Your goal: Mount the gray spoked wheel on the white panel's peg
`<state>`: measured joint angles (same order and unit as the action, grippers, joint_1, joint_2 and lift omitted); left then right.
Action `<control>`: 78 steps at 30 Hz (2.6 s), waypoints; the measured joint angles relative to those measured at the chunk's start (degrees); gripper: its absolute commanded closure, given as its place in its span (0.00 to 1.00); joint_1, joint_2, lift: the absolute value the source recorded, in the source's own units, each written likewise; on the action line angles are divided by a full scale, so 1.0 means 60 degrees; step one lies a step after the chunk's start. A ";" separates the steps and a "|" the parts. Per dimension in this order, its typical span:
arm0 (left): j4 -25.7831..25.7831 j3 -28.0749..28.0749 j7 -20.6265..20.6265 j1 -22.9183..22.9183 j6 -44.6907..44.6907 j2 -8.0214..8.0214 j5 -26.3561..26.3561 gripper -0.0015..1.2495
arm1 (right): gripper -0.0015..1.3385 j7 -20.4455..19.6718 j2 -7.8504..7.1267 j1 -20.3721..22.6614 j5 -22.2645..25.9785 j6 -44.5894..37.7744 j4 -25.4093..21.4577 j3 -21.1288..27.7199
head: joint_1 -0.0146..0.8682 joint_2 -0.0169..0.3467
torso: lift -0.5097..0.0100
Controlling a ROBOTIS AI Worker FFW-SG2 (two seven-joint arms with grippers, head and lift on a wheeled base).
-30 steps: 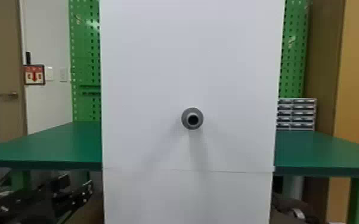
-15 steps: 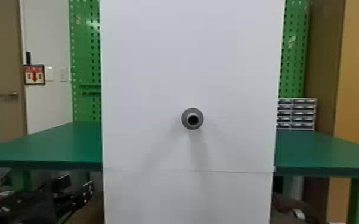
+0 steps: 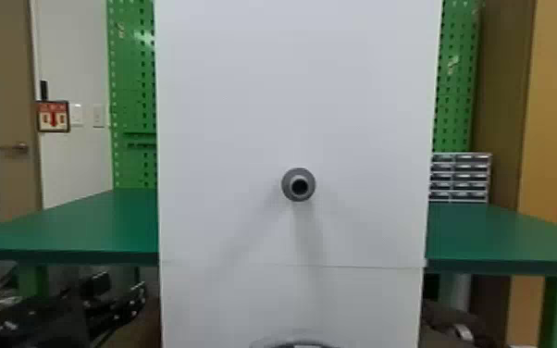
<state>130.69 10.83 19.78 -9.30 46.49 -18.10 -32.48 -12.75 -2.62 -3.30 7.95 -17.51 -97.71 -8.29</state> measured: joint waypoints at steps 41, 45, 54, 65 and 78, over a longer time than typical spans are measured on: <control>-0.0135 -0.0370 0.0000 -0.0203 0.0119 -0.0210 0.0042 0.40 | 0.87 -0.1791 -0.0183 -0.3794 0.0494 -0.6121 -0.3620 -0.1066 | 0.15 0.03 | 0.09; -0.0166 -0.0431 0.0000 -0.0243 0.0132 -0.0221 0.0041 0.40 | 0.87 -0.1989 -0.0192 -0.4140 0.0596 -0.6298 -0.3719 -0.1105 | 0.15 0.03 | 0.09; -0.0221 -0.0553 0.0000 -0.0317 0.0167 -0.0234 0.0072 0.40 | 0.87 -0.2680 -0.0153 -0.4791 0.1264 -0.6660 -0.3993 -0.1044 | 0.15 0.03 | 0.09; -0.0260 -0.0731 0.0000 -0.0445 0.0233 -0.0283 0.0096 0.40 | 0.87 -0.3100 -0.0219 -0.5516 0.2187 -0.7243 -0.4172 -0.0834 | 0.15 0.03 | 0.09; -0.0278 -0.0831 0.0000 -0.0541 0.0289 -0.0333 0.0100 0.40 | 0.87 -0.3434 -0.0365 -0.5865 0.2673 -0.7365 -0.4311 -0.0636 | 0.15 0.03 | 0.09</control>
<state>129.02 5.84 19.77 -12.54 48.23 -20.10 -31.87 -33.35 -4.81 -38.49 23.99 -61.69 -123.57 -12.10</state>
